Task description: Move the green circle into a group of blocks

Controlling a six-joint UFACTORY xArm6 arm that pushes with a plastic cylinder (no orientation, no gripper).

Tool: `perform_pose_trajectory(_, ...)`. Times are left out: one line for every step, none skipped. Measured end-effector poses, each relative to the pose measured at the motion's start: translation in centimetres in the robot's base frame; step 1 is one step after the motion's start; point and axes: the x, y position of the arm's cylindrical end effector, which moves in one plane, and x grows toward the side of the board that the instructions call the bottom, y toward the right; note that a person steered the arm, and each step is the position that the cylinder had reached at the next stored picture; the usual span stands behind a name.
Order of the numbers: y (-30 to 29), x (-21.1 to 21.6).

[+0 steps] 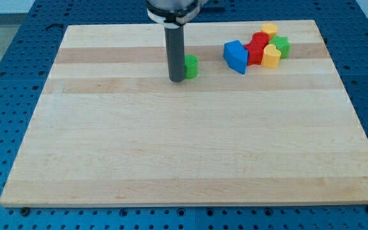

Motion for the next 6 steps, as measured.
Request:
perform_pose_trajectory(-2.8, -2.4)
perform_pose_trajectory(-2.1, -3.8)
perform_pose_trajectory(-0.6, -1.2)
perform_pose_trajectory(2.0, -0.8)
perform_pose_trajectory(5.8, -2.2)
perform_pose_trajectory(9.3, -3.3)
